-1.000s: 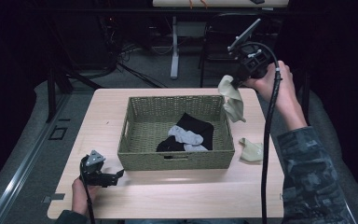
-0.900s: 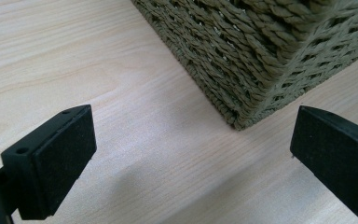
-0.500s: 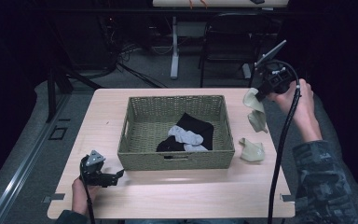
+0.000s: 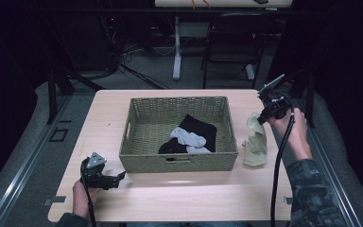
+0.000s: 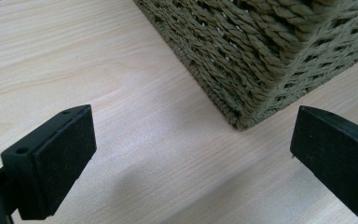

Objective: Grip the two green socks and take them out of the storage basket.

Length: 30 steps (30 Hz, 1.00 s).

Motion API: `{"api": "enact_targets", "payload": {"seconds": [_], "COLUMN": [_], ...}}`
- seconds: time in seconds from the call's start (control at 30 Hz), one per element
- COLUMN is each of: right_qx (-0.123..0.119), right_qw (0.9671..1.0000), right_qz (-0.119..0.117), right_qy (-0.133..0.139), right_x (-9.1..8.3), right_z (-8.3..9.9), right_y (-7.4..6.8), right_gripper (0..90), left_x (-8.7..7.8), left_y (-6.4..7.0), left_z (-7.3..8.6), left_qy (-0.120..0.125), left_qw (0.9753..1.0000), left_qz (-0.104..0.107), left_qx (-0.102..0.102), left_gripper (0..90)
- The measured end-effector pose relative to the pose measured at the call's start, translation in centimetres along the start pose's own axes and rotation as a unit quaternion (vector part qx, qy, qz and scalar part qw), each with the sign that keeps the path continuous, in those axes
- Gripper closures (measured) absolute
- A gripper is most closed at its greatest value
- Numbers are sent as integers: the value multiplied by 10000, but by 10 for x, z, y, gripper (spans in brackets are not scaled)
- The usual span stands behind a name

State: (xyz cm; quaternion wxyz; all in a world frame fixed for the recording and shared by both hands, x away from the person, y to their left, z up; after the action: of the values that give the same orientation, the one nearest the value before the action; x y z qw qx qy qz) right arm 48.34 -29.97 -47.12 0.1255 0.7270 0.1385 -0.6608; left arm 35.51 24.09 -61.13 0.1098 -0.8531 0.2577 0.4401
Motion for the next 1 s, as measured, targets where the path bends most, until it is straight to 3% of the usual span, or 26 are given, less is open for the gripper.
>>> {"api": "enact_targets", "payload": {"seconds": [0.13,0.5,0.63,0.73,0.97,1.0], "right_qx": [66,158,228,193,65,-21], "right_qw": [10000,9989,9983,9990,10000,10000], "right_qz": [6,59,-11,-17,-44,-18], "right_qy": [-16,-428,-533,-411,54,27], "right_x": [24,92,108,103,66,61], "right_z": [4,6,7,7,14,17], "right_y": [0,-2,-2,-2,-13,-14], "right_gripper": [884,883,877,804,609,588], "left_x": [1,1,0,0,0,0], "left_y": [0,0,0,-1,0,0], "left_z": [0,0,1,1,0,0], "left_qy": [22,14,5,-13,23,23], "left_qw": [10000,10000,10000,10000,10000,10000], "left_qz": [-16,-13,-6,-6,-14,-15], "left_qx": [-9,1,-27,-18,-6,3], "left_gripper": [3,3,3,3,3,3]}}
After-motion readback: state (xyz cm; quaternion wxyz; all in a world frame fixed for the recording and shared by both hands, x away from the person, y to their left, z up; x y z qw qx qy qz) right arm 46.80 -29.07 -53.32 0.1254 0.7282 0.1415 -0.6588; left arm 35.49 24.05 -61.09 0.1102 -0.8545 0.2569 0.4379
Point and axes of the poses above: each handheld gripper's, and its own axes: x roughly forward along the jaws, z roughly out of its underside, y roughly to its right, the point moved 6 cm from there along x, roughly forward along the jaws, and after that the axes turned 12 degrees about -y, right-handed, at the moved point
